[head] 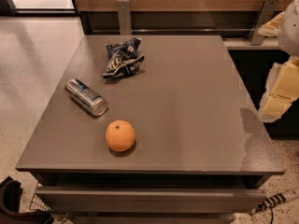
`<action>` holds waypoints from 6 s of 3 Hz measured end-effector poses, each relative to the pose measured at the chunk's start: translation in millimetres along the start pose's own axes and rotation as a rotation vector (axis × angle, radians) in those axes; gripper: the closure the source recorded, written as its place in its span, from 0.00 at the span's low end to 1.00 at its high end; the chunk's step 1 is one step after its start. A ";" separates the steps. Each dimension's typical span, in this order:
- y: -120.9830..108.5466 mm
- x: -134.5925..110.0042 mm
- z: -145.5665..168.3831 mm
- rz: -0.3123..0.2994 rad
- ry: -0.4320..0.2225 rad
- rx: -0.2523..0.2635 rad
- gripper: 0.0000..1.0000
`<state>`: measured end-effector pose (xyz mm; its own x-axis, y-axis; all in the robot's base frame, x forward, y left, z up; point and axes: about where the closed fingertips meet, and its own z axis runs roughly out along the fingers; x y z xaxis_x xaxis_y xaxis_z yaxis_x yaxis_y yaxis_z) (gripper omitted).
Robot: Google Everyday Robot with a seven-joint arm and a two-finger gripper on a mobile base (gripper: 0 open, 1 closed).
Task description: Place redbull can upright
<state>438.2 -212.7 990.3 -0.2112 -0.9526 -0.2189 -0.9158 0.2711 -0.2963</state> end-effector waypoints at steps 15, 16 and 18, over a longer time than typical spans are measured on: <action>-8.3 -335.0 213.5 0.459 0.165 -0.301 0.00; 1.4 -337.0 218.7 0.466 0.207 -0.291 0.00; 24.1 -349.6 244.4 0.453 0.289 -0.305 0.00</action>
Offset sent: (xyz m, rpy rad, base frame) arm 0.0761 0.0691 0.0369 0.1519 0.0372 -0.1558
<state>573.4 160.6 832.4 -0.6469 -0.7624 0.0125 -0.7609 0.6465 0.0558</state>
